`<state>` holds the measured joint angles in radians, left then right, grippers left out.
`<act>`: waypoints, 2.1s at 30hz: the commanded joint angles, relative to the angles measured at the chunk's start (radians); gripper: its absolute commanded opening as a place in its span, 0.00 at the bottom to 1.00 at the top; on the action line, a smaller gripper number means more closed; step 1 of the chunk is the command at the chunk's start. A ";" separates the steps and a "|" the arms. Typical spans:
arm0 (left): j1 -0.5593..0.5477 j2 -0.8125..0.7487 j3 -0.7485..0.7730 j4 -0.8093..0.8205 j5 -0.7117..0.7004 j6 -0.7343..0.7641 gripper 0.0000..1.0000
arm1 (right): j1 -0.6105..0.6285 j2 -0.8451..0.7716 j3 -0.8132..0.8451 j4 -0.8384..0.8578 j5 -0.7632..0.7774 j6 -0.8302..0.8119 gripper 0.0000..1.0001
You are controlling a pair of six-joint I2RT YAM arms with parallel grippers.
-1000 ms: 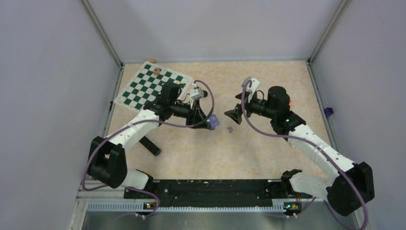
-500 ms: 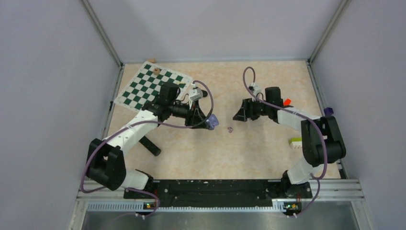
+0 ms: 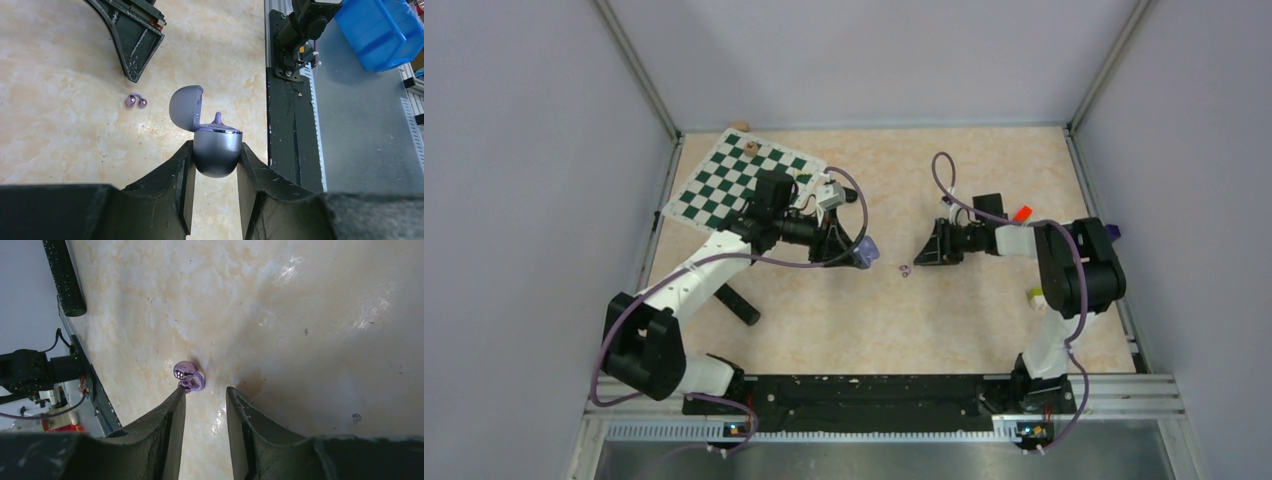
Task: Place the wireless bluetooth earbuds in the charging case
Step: Pick up the left earbud from the center of the board.
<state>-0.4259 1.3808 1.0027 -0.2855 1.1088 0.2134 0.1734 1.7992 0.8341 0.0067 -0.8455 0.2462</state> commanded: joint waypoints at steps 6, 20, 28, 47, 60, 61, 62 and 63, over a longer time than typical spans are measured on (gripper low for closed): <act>0.007 -0.041 0.020 0.022 0.015 0.037 0.00 | -0.006 0.035 0.003 0.009 0.018 0.037 0.28; 0.008 -0.040 0.024 0.019 0.014 0.039 0.00 | 0.058 0.101 0.047 -0.064 0.089 0.014 0.28; 0.009 -0.042 0.023 0.018 0.012 0.046 0.00 | 0.065 0.112 0.048 -0.084 0.159 -0.002 0.22; 0.010 -0.048 0.025 0.016 0.010 0.050 0.00 | 0.117 0.148 0.087 -0.124 0.127 -0.042 0.21; 0.011 -0.056 0.025 0.015 0.009 0.050 0.00 | 0.141 0.114 0.074 -0.084 -0.056 -0.041 0.08; 0.010 -0.056 0.024 0.014 0.009 0.051 0.00 | 0.141 0.108 0.073 -0.078 -0.066 -0.043 0.07; 0.010 -0.056 0.024 0.014 0.009 0.051 0.00 | 0.141 0.100 0.074 -0.073 -0.076 -0.046 0.07; 0.010 -0.056 0.024 0.014 0.010 0.052 0.00 | 0.141 0.091 0.076 -0.069 -0.087 -0.048 0.07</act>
<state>-0.4194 1.3586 1.0027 -0.2920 1.1057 0.2428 0.3054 1.9015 0.9199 -0.0750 -0.8967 0.2348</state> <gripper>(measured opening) 0.373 0.074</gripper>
